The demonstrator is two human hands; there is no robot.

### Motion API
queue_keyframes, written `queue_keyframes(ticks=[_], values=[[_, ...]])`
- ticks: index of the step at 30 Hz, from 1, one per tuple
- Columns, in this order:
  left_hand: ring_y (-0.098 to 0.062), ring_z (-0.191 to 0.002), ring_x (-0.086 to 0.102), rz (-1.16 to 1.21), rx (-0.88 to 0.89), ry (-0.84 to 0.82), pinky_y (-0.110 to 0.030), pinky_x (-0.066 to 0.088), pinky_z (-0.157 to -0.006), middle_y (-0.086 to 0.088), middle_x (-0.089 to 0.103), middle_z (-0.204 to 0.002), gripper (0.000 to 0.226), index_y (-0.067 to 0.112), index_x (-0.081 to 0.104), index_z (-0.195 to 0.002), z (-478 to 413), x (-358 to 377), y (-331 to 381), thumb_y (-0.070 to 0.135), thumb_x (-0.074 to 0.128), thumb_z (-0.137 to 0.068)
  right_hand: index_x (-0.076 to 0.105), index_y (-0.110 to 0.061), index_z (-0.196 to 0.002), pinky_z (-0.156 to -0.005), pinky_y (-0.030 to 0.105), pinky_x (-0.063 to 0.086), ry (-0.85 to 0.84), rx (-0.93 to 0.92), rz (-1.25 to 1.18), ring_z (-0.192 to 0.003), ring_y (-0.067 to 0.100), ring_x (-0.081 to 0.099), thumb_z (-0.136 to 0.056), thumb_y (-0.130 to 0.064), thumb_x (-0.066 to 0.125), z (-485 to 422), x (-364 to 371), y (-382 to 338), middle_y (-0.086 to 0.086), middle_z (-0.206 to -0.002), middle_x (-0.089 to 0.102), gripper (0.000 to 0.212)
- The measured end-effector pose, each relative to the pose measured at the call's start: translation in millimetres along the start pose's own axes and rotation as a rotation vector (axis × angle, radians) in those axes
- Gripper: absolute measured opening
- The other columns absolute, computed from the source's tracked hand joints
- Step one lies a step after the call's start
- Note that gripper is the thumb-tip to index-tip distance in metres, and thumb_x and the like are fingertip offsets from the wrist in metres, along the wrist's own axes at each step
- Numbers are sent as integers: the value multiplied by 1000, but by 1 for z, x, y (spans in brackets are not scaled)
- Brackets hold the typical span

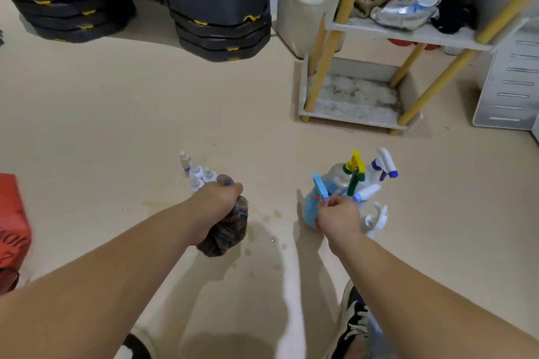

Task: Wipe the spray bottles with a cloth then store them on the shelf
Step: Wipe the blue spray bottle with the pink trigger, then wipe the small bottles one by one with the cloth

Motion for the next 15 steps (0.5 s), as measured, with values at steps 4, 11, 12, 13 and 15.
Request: queue_keyframes(ticks=[4, 11, 12, 13, 15], values=[[-31, -112, 68, -46, 28, -6, -40, 51, -99, -14, 73, -120, 41, 6, 64, -120, -3, 6, -2, 40, 55, -100, 72, -9, -103, -81, 50, 62, -23, 23, 161, -83, 39, 74, -98, -25, 61, -1, -11, 4, 16, -86, 75, 20], [-26, -94, 68, -72, 67, -18, -32, 52, -77, -12, 74, -108, 38, 0, 64, -120, 17, 3, -3, 32, 51, -105, 60, 7, -95, -53, 45, 63, -272, 236, 233, -53, 37, 71, -93, -39, 74, 39, -38, -5, 23, -75, 70, 49], [-26, -90, 66, -70, 90, -28, -30, 49, -74, -11, 72, -103, 38, -2, 62, -122, 22, 2, -4, 30, 51, -106, 59, 8, -94, -49, 40, 60, -320, 247, 226, -48, 34, 68, -96, -40, 70, 47, -38, -7, 22, -71, 68, 49], [-25, -88, 65, -70, 109, -33, -29, 48, -74, -11, 70, -101, 37, -2, 61, -124, 27, 1, -6, 30, 51, -105, 59, 7, -93, -45, 34, 57, -371, 247, 230, -45, 31, 64, -99, -37, 66, 54, -38, -11, 21, -69, 65, 45], [-24, -90, 66, -85, 126, -36, -28, 48, -74, -11, 71, -103, 34, 2, 62, -121, 37, -3, -11, 30, 52, -105, 57, 2, -93, -44, 27, 52, -477, 243, 258, -42, 27, 60, -103, -34, 58, 69, -32, -21, 19, -66, 61, 37]])
Point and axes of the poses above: each hand's wrist, its own z-axis away from the middle knuckle, its own x-axis out of the palm, y = z × x, the point moved 2 cm from there along -z, towards the middle knuckle
